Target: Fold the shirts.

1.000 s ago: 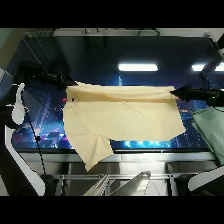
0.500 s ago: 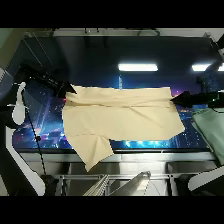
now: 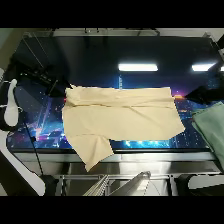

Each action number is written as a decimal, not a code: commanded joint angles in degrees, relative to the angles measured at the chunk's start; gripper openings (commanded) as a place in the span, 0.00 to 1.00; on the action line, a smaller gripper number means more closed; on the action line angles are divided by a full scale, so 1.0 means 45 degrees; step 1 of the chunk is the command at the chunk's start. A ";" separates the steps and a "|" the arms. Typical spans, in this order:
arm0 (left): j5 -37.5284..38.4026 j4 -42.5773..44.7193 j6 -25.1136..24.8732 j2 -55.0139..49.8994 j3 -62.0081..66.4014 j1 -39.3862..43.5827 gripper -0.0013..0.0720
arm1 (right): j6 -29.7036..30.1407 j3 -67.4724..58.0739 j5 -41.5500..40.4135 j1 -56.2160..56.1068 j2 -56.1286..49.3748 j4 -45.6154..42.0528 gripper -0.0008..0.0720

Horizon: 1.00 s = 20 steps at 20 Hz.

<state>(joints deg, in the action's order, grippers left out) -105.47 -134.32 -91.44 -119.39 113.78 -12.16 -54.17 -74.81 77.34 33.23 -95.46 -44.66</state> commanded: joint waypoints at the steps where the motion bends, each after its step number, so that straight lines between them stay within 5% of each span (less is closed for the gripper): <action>1: -0.0029 0.1467 0.0189 0.1889 -0.0913 -0.0505 0.99 | -0.1321 0.0355 0.0355 0.0364 0.1394 -0.1666 0.36; 6: 0.0398 0.1647 -0.0049 0.6086 -0.8189 -0.0933 0.99 | -0.1681 0.3050 -0.0772 0.0525 0.2885 -0.1685 0.35; 12: 0.4532 0.1807 -0.1112 0.9141 -1.7121 -0.0933 0.98 | -0.1384 0.4274 -0.1137 0.0525 0.3133 -0.0262 0.35; 20: 0.9879 -0.0792 -0.1603 1.1570 -2.1745 -0.0928 0.96 | -0.0903 0.4274 -0.1137 0.0529 0.3526 0.0981 0.35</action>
<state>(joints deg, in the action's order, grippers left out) -73.38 -132.84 -96.23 -70.15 22.15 -16.32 -58.89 -55.70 72.27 35.59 -80.42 -42.33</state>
